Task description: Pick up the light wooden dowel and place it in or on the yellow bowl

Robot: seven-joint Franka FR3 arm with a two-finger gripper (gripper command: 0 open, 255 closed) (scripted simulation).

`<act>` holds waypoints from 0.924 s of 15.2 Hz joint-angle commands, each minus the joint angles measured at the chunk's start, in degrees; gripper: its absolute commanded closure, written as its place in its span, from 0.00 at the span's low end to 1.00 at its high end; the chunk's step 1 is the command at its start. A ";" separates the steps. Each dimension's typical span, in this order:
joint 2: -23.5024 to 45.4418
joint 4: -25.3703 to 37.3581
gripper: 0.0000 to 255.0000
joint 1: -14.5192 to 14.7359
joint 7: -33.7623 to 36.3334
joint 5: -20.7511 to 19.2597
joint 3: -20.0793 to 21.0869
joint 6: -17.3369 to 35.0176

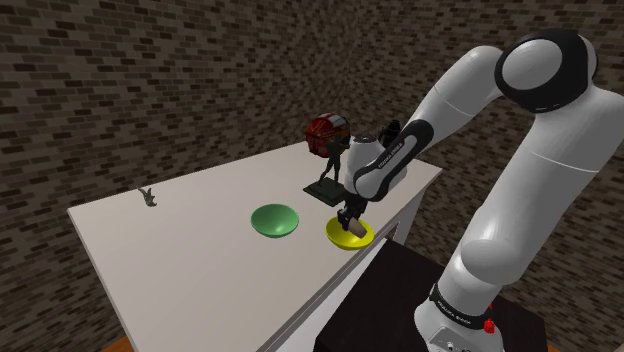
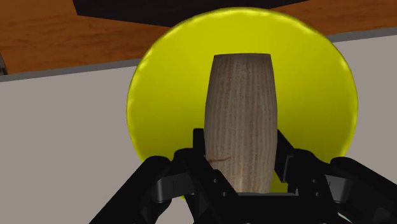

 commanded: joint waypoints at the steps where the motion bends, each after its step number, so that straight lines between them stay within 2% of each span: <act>1: 0.13 -0.03 1.00 0.00 0.04 -0.02 0.00 0.19; 5: 0.13 -0.03 1.00 0.00 0.04 -0.02 0.00 0.19; 6: 0.13 -0.03 0.00 0.00 0.04 -0.02 0.00 0.19; 11: 0.13 -0.03 0.00 0.00 0.04 -0.02 0.00 0.19; 14: -6.95 0.56 0.00 0.41 -0.25 0.54 0.53 -7.52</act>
